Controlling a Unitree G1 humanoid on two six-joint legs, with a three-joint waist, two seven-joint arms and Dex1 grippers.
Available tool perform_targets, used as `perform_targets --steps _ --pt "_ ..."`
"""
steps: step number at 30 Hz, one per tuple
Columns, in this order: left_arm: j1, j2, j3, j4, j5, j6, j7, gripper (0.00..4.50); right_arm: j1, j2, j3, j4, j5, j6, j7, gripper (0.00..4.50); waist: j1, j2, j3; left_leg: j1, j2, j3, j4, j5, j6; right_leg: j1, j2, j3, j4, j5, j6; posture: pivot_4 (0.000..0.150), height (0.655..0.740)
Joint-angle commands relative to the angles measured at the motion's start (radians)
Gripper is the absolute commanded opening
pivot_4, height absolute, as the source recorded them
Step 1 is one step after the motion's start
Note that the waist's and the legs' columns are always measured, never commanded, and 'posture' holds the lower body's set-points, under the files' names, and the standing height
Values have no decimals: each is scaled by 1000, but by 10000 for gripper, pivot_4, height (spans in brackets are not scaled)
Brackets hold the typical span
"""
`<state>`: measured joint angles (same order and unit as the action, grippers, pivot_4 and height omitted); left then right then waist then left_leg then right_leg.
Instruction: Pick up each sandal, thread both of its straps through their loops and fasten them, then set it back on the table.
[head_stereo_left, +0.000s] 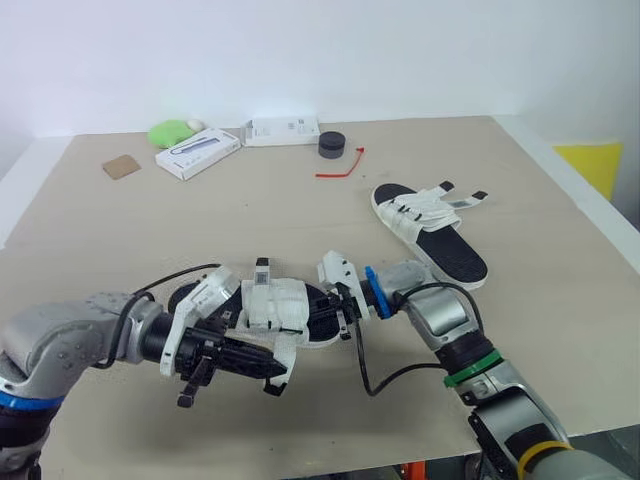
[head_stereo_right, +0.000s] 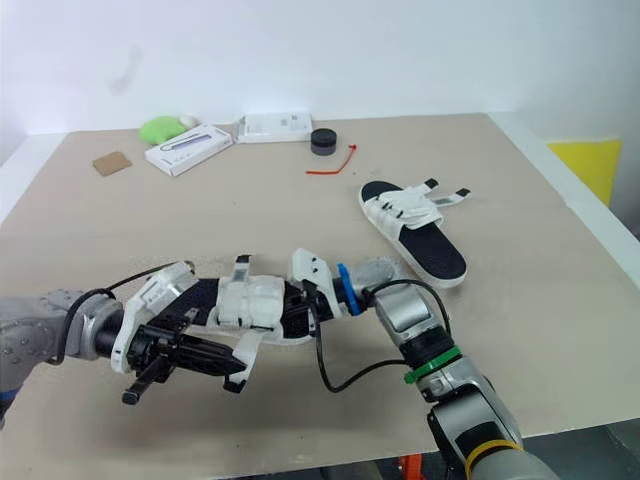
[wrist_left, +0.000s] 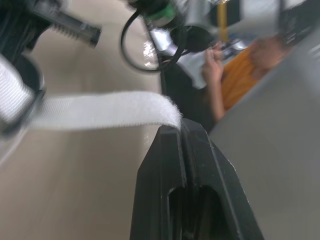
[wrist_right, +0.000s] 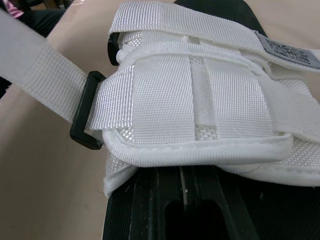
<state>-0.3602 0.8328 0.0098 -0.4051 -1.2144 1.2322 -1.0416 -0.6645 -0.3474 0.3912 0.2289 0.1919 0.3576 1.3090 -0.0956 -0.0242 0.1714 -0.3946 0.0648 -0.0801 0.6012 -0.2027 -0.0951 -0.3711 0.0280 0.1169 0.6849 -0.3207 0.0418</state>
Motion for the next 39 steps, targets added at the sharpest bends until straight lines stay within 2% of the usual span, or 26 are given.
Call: perform_targets --steps 1,5,8,13,17,21,24,27,29,30,31,35,37,39 --pt "-71 -79 51 65 -177 45 140 120 28 -17 31 70 -51 19 -28 0 0 -1 1 0 0 0 0 0 0 0 0 0 0 0 0 1500 7400" --pt "-82 -206 52 209 -240 70 406 120 31 -20 29 67 -51 19 -31 0 2 -2 1 0 0 -1 1 0 0 1 -1 0 0 1 0 1500 7400" --pt "-97 -278 87 348 -376 55 615 120 36 -26 26 57 -48 24 -33 0 8 -1 1 2 -1 -1 3 1 -1 3 -1 -1 0 2 1 1500 7400" --pt "-122 -312 115 417 -584 6 796 120 41 -33 26 54 -47 24 -36 0 11 -2 1 1 -1 -2 4 3 -2 3 -1 -1 0 5 2 1500 7400" --pt "-128 -323 102 439 -686 -42 919 120 39 -30 27 54 -46 25 -39 0 14 -2 1 1 -1 -2 4 5 -5 3 -1 0 0 6 3 1500 7400" --pt "-117 -333 77 469 -698 -63 1024 120 38 -25 28 55 -45 25 -42 0 15 -2 1 1 -1 -2 4 7 -10 3 -1 0 0 8 3 1500 7400" --pt "-97 -337 44 495 -644 -41 1071 120 40 -26 28 54 -44 25 -44 0 15 -2 1 1 -1 -2 4 8 -11 3 -1 0 0 8 4 1500 7400" --pt "-87 -354 32 526 -602 -49 1111 7758 43 -27 29 50 -44 25 -47 0 15 -2 0 1 -1 -2 4 9 -11 3 -1 0 0 8 4 1500 7400" --pt "-107 -382 37 580 -576 -81 1169 17184 46 -28 29 47 -43 26 -48 0 19 0 -2 2 -2 -2 4 9 -11 4 -1 0 0 8 4 1500 7400" --pt "-116 -392 41 603 -580 -88 1194 19508 47 -28 29 44 -43 27 -50 0 20 0 -3 2 -2 -2 4 9 -11 4 -1 0 0 8 4 1500 7400" --pt "-123 -399 44 615 -580 -88 1204 24664 49 -28 29 42 -42 28 -51 0 21 -1 -4 3 -2 -2 4 9 -11 5 -1 0 0 8 4 1500 7400" --pt "-152 -417 54 665 -557 -87 1249 40709 50 -30 30 40 -41 28 -55 0 21 -1 -8 3 -3 -3 4 10 -11 5 -1 0 0 9 6 1500 7400" --pt "-161 -424 62 680 -532 -83 1247 44509 48 -30 28 42 -41 27 -57 0 21 0 -12 3 -3 -3 4 10 -11 5 -1 0 -1 9 6 1500 7400" --pt "-170 -428 66 696 -497 -85 1241 44509 50 -30 29 39 -40 28 -58 0 21 1 -14 3 -3 -2 4 10 -11 5 -1 0 -1 9 6 1500 7400"
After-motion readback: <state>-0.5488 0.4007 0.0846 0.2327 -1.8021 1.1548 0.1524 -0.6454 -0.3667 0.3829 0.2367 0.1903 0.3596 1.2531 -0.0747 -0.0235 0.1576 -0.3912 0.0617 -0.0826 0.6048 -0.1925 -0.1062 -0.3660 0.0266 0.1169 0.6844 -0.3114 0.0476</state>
